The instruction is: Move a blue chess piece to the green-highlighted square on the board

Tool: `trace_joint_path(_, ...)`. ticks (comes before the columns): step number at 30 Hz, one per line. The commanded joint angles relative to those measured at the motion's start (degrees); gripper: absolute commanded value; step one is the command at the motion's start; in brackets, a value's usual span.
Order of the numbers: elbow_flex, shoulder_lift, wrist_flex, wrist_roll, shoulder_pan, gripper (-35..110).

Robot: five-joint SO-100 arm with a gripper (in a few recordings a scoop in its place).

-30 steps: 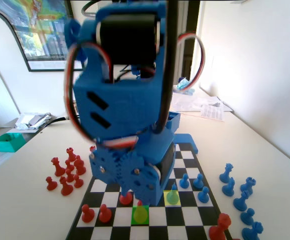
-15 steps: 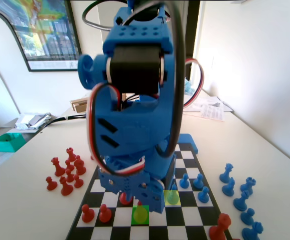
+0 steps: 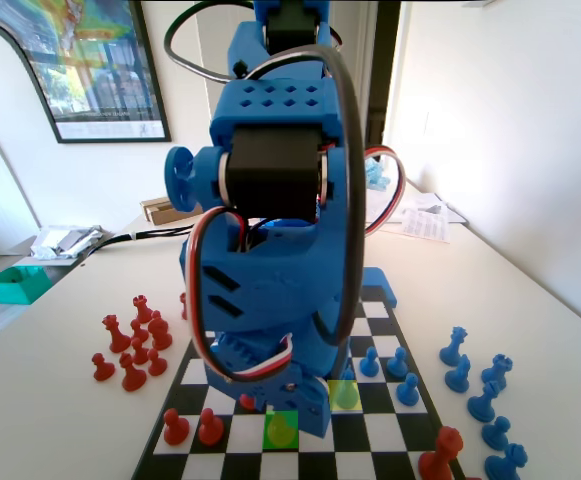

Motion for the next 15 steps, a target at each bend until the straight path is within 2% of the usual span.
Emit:
trace_joint_path(1, -1.1, 1.9, -0.1, -0.6, 0.3, 15)
trace_joint_path(15, -1.8, 1.2, -1.1, -0.8, 0.8, 12)
